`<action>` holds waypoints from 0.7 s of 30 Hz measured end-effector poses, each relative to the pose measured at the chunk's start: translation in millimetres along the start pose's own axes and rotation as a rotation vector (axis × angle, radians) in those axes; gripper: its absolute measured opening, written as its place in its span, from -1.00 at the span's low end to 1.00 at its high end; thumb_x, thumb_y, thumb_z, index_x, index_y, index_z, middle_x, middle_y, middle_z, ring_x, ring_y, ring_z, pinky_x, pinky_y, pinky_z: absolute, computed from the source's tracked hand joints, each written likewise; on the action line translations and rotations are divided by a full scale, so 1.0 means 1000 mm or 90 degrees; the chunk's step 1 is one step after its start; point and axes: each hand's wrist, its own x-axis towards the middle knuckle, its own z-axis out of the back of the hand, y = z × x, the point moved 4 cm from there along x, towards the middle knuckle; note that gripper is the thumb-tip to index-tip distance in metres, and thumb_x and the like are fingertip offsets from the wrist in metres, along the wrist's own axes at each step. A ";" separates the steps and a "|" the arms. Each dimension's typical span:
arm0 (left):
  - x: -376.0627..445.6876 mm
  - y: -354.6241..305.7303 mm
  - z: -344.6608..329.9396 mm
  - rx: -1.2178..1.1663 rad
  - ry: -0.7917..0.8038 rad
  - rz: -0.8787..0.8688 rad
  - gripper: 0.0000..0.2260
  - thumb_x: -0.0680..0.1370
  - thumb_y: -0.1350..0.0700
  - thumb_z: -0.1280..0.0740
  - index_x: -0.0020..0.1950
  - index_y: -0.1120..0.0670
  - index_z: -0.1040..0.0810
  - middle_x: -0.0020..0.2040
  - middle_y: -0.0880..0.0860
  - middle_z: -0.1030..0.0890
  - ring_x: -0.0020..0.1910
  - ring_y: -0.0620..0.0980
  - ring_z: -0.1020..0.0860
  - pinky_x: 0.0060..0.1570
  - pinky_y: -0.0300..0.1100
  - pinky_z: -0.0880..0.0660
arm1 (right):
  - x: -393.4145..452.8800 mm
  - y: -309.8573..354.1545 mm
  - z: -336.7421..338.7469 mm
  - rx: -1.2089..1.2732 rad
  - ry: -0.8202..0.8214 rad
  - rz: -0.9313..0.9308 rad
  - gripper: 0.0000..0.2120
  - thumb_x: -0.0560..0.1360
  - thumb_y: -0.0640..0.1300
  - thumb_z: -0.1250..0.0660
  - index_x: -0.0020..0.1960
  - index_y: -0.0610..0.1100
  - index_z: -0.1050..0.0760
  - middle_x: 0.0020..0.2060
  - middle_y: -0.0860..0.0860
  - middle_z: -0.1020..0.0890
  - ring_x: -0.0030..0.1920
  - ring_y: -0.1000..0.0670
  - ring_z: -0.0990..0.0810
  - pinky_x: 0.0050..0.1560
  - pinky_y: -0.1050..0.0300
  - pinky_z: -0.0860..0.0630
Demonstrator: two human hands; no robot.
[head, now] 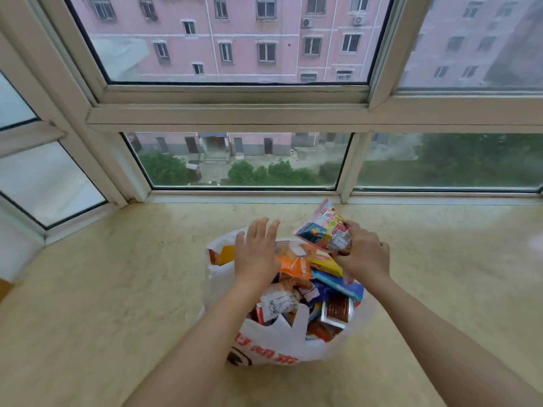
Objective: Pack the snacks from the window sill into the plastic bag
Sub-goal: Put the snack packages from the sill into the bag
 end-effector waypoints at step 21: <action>-0.047 0.071 0.030 -0.689 -0.019 0.129 -0.89 0.59 0.17 -0.26 -0.04 0.08 -0.58 -0.25 0.07 -0.62 -0.39 -0.09 -0.50 -0.28 -0.15 -0.47 | -0.095 0.132 -0.101 -0.141 0.260 0.361 -0.29 0.46 0.17 -0.01 0.56 0.08 0.12 0.44 -0.13 -0.29 0.44 -0.24 -0.19 0.23 -0.36 -0.40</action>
